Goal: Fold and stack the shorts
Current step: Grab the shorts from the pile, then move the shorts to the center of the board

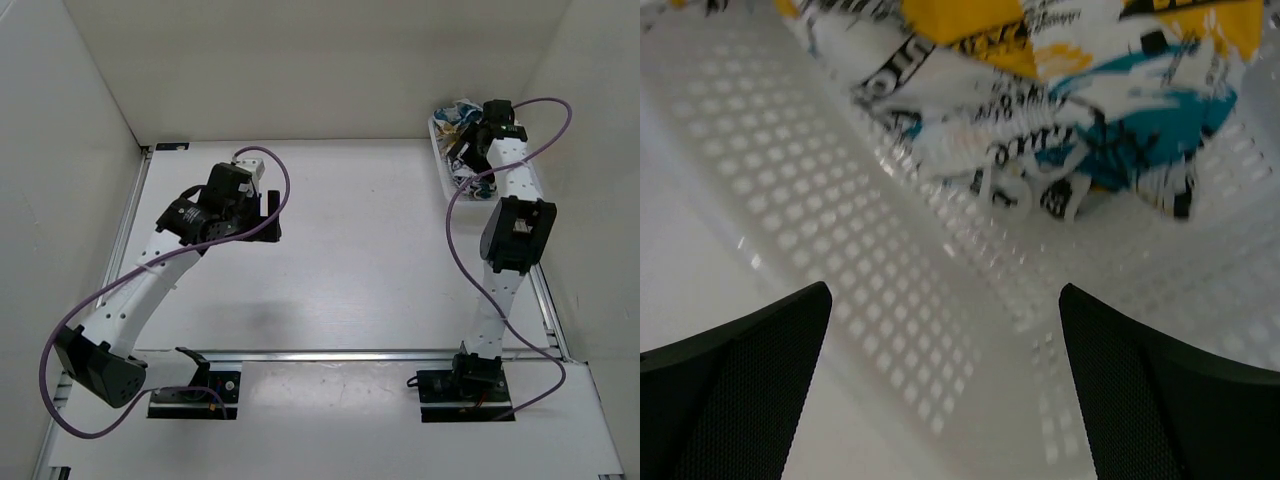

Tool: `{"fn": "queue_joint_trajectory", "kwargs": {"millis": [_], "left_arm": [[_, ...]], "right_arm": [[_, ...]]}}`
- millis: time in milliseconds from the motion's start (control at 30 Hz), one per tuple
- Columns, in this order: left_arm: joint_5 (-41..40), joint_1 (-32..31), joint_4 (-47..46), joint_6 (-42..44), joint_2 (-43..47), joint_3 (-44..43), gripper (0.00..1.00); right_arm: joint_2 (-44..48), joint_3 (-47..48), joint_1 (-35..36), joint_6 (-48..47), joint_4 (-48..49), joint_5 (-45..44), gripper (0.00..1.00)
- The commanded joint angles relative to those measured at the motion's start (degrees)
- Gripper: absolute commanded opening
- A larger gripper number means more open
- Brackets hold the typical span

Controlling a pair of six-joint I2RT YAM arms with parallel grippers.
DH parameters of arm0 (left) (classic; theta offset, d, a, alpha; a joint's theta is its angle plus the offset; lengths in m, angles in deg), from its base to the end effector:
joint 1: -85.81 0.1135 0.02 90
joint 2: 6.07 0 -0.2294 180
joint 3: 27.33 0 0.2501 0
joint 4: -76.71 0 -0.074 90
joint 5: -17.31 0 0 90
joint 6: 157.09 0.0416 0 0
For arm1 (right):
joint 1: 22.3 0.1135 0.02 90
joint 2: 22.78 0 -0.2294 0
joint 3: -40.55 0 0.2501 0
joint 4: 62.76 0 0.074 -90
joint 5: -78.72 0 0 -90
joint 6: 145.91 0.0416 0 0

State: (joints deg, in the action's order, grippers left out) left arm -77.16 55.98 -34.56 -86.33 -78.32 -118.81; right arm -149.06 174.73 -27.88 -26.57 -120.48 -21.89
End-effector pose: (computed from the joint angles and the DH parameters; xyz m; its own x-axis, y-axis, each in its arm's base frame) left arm 0.2282 -0.1271 0.3265 -0.7718 0.0638 -0.6327 0.2094 0.9650 -0.1581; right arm 0.4746 -0.0541 0.2450 -0.5581 0.5384 -0.6314 0.5590 0.8063 0.1935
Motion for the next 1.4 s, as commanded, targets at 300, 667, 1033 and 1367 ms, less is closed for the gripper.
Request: {"fn": "queue_joint_trajectory", "kwargs": {"millis": [300,667,1033,1367], "left_arm": [[-4.14,0.38,-0.8,0.96,-7.46,-6.06,1.0],[0.33,0.9,-1.49,-1.14,-9.5,-8.27,1.0],[0.87,5.11,-0.98,-1.06,-2.91,-10.54,1.0],[0.59,18.82,3.59,-4.13,2.12,-13.1,1.0]], "right_arm": [[-22.52,26.15,-3.91,-0.34,3.74,3.23,0.65],[1.71,10.94,-2.25,-1.39,8.68,4.38,0.0],[30.38,10.31,9.68,-13.86,8.08,28.93,0.0],[44.44,-20.84,38.87,-19.51,10.07,28.34,0.0]]}}
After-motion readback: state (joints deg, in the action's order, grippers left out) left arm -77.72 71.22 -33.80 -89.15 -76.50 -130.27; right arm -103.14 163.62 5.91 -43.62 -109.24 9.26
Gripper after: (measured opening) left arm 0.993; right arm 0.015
